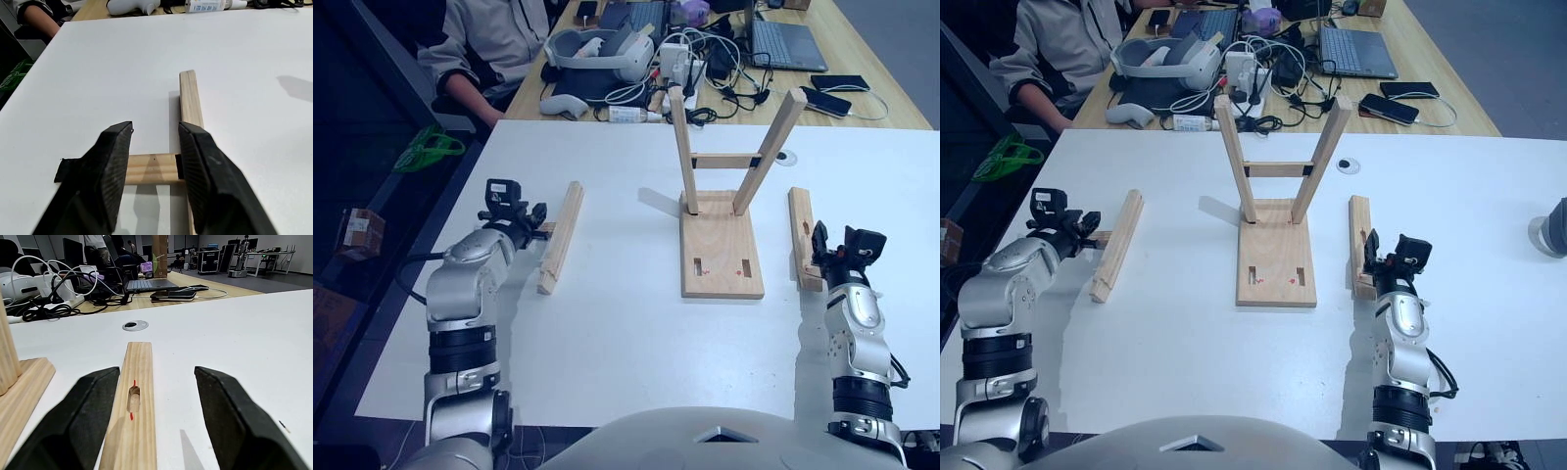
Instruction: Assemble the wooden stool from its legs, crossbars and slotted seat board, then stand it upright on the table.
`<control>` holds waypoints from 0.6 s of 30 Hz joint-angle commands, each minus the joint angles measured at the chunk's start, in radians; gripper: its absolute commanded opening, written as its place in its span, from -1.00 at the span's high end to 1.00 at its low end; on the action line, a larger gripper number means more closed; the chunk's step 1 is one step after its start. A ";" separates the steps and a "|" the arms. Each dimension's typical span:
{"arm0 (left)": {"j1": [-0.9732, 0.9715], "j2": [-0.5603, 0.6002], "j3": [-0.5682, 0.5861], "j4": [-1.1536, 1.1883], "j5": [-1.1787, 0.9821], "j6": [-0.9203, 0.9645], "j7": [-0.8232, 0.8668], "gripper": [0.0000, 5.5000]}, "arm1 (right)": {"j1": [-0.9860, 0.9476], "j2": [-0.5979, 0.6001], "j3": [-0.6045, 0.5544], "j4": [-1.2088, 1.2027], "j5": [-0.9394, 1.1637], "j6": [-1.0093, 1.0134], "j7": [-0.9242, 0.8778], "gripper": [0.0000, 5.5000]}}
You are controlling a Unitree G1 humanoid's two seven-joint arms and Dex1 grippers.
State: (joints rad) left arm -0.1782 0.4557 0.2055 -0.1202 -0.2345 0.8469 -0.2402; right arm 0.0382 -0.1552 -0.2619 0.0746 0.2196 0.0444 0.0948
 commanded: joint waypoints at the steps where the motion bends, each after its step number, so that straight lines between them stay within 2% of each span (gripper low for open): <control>1: 0.090 0.018 -0.047 -0.111 -0.026 0.123 -0.037 0.33 | 0.003 -0.001 -0.016 0.000 0.007 0.016 -0.008 -0.05; 10: 0.125 0.021 -0.103 -0.202 -0.030 0.232 -0.044 0.33 | -0.002 0.002 -0.023 0.007 0.005 0.015 -0.008 -0.05; 17: 0.147 0.064 -0.157 -0.184 0.020 0.233 -0.037 0.33 | -0.010 0.002 -0.023 0.017 0.003 0.010 -0.009 -0.05; 18: 0.146 0.064 -0.155 -0.180 0.027 0.224 -0.033 0.38 | -0.011 0.001 -0.023 0.018 0.003 0.010 -0.009 -0.05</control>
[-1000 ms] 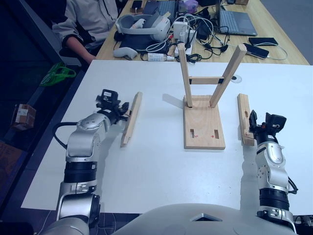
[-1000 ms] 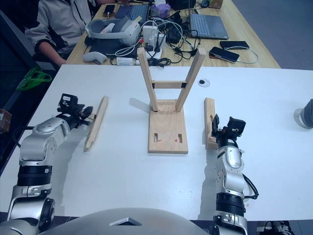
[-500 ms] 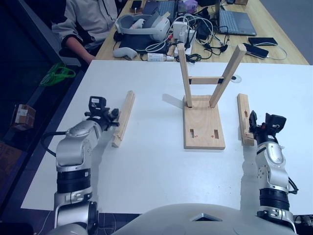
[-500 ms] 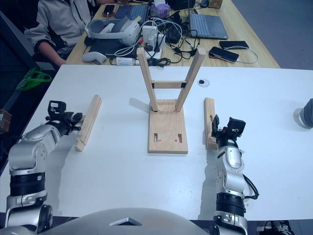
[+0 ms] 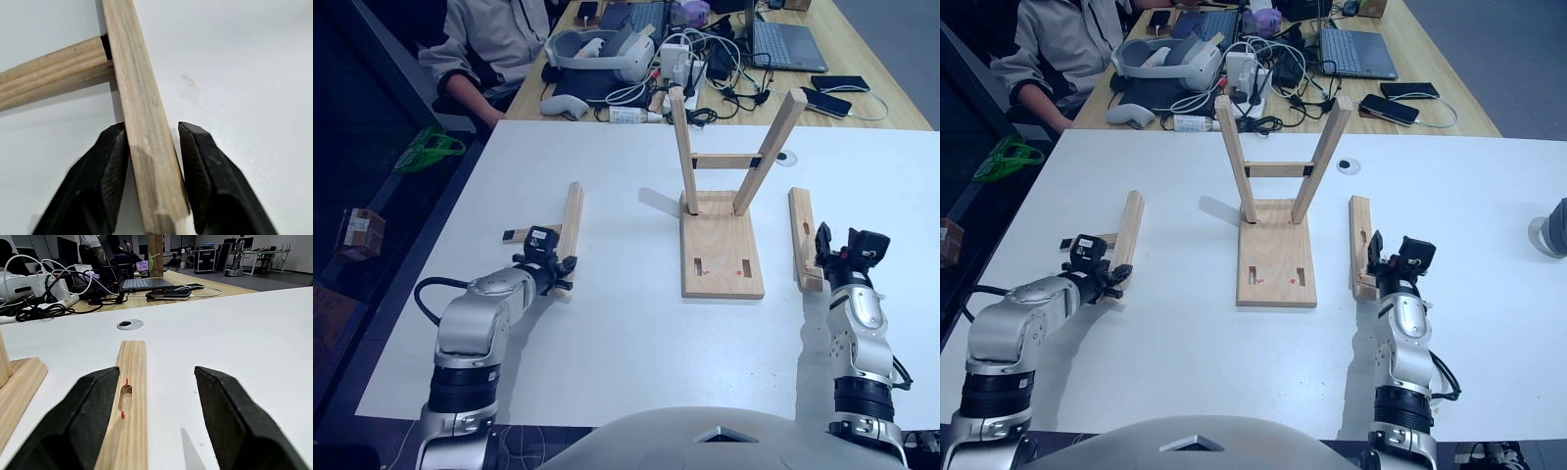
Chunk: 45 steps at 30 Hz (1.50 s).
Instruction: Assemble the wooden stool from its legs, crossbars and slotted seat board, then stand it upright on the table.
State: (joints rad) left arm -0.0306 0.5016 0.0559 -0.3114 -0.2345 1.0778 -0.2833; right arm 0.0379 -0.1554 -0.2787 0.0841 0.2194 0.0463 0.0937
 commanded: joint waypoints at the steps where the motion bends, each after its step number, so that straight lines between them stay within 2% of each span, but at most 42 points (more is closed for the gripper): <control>1: -0.003 0.018 -0.002 0.014 0.033 -0.016 0.013 0.38 | -0.011 0.001 -0.007 0.009 0.003 0.009 -0.008 -0.05; 9: -0.019 0.005 0.016 0.030 0.061 -0.102 0.019 0.38 | -0.029 -0.013 -0.021 0.032 0.005 0.003 -0.006 -0.05; 14: -0.018 -0.002 0.011 0.030 0.051 -0.096 0.011 0.63 | -0.033 -0.015 -0.026 0.040 0.003 0.000 -0.004 -0.05; 21: -0.017 0.006 0.001 0.034 0.061 -0.113 0.003 0.65 | -0.041 -0.026 -0.035 0.044 0.005 0.004 -0.005 -0.05; 33: -0.237 0.115 0.009 0.104 0.447 -0.620 0.278 0.65 | -0.268 -0.154 -0.110 0.004 0.115 0.076 0.046 -0.05; 36: -0.295 0.146 -0.007 0.088 0.536 -0.739 0.307 0.65 | -0.390 -0.141 -0.135 -0.061 0.298 0.212 0.072 -0.05; 40: -0.373 0.173 -0.092 0.017 0.717 -0.921 0.340 0.65 | -0.591 -0.065 -0.104 -0.261 0.786 0.540 0.049 -0.05; 45: -0.399 0.168 -0.209 -0.002 0.984 -1.065 0.397 0.65 | -0.660 0.026 -0.057 -0.436 1.210 0.639 -0.071 -0.05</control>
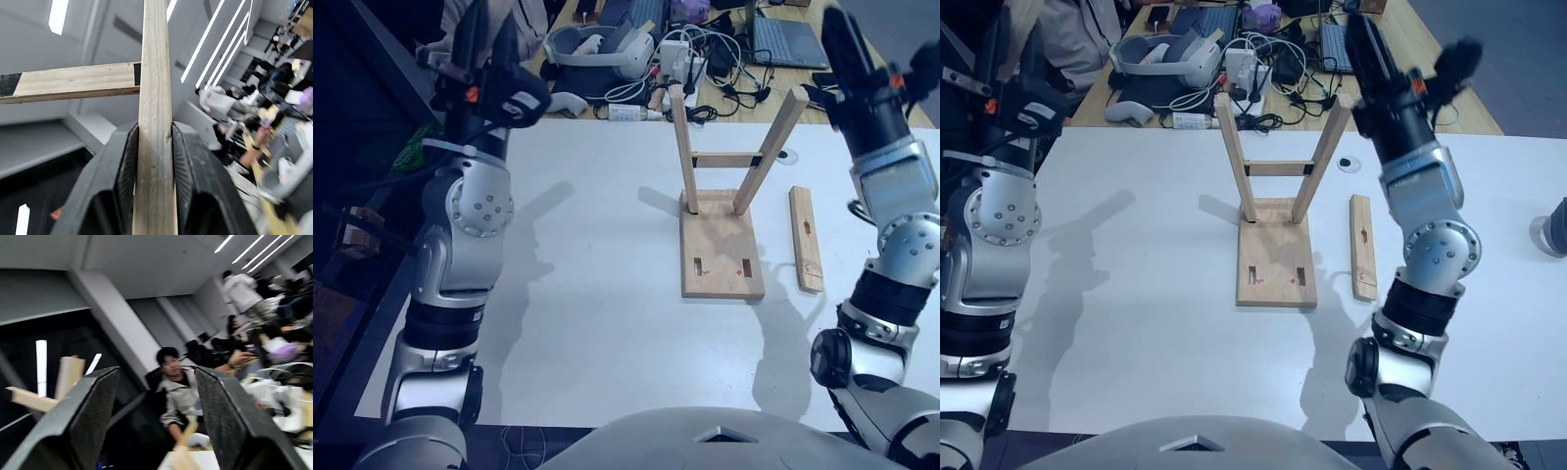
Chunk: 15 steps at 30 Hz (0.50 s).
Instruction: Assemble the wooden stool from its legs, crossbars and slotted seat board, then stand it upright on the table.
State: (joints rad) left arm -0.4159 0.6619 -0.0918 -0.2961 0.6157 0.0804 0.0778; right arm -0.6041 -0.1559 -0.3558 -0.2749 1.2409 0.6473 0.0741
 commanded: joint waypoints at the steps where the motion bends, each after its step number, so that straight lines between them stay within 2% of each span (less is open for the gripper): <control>1: -0.011 -0.002 -0.077 -0.024 0.177 -0.089 0.051 0.65 | -0.018 0.029 0.027 -0.091 0.245 0.042 -0.067 -0.05; 5: 0.005 -0.038 -0.114 -0.045 0.271 -0.148 0.078 0.65 | -0.018 0.027 0.038 -0.090 0.368 0.017 -0.131 -0.05; 15: 0.028 -0.108 -0.143 -0.044 0.393 -0.228 0.118 0.65 | -0.052 0.061 0.061 -0.034 0.440 -0.086 -0.211 -0.05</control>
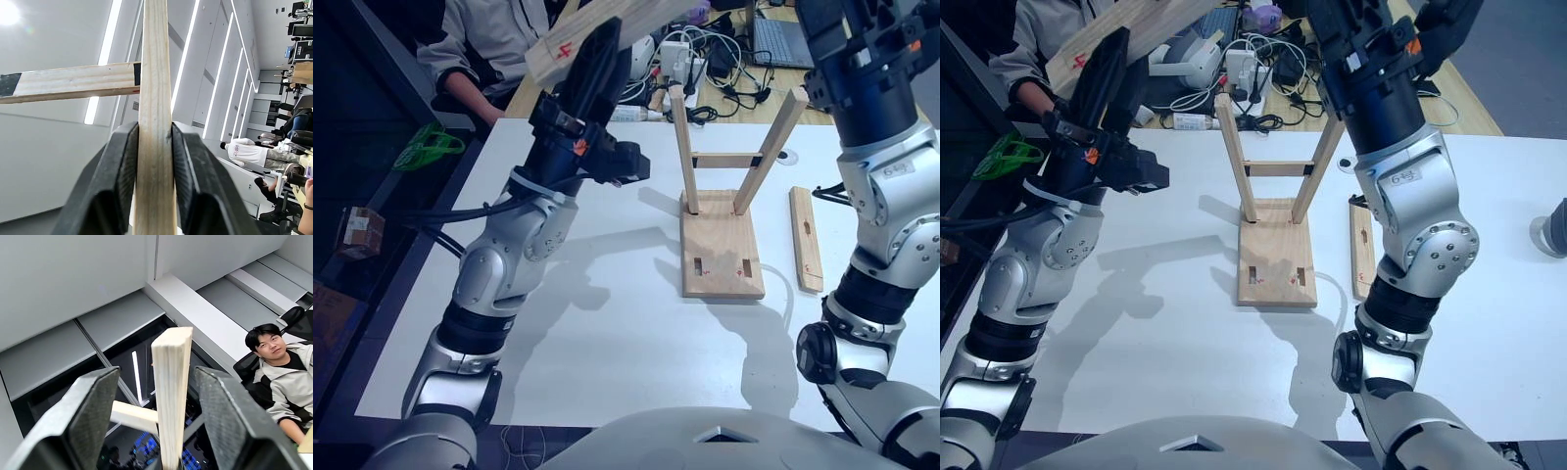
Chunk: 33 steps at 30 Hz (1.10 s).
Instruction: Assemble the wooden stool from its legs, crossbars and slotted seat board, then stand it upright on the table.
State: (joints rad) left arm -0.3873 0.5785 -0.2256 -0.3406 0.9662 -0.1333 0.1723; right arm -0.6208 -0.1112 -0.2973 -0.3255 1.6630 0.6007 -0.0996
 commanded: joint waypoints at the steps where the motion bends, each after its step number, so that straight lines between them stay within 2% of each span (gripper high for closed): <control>1: -0.004 -0.032 -0.011 0.004 0.055 -0.016 0.028 0.65 | -0.039 0.021 0.003 0.022 0.017 -0.051 -0.049 -0.05; 4: -0.003 -0.047 -0.012 0.007 0.080 -0.027 0.034 0.65 | -0.044 0.024 0.010 0.027 0.015 -0.068 -0.073 -0.05; 7: -0.001 -0.052 -0.009 0.006 0.093 -0.037 0.033 0.65 | -0.038 0.020 0.018 0.023 0.019 -0.074 -0.092 0.17; 15: -0.014 -0.065 -0.017 0.011 0.107 -0.063 0.025 0.65 | -0.009 0.002 0.050 0.013 0.017 -0.055 -0.111 0.58; 20: -0.012 -0.046 -0.027 0.033 0.056 -0.107 -0.027 0.65 | 0.009 0.002 0.056 0.023 -0.017 -0.063 -0.089 0.60; 21: -0.009 -0.048 -0.022 0.035 0.023 -0.121 -0.031 0.52 | 0.011 0.003 0.055 0.025 -0.025 -0.067 -0.088 0.60; 28: 0.012 -0.070 -0.001 0.050 -0.142 -0.148 -0.120 0.18 | 0.011 0.007 0.050 0.040 -0.102 -0.102 -0.106 0.64; 33: 0.124 -0.100 0.042 0.035 -0.377 -0.099 -0.245 0.17 | -0.023 0.005 0.022 0.075 -0.226 -0.164 -0.166 0.64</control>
State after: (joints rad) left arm -0.3204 0.4949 -0.2100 -0.3007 0.6817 -0.2716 -0.0116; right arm -0.6076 -0.0988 -0.2535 -0.2694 1.4813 0.4684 -0.2386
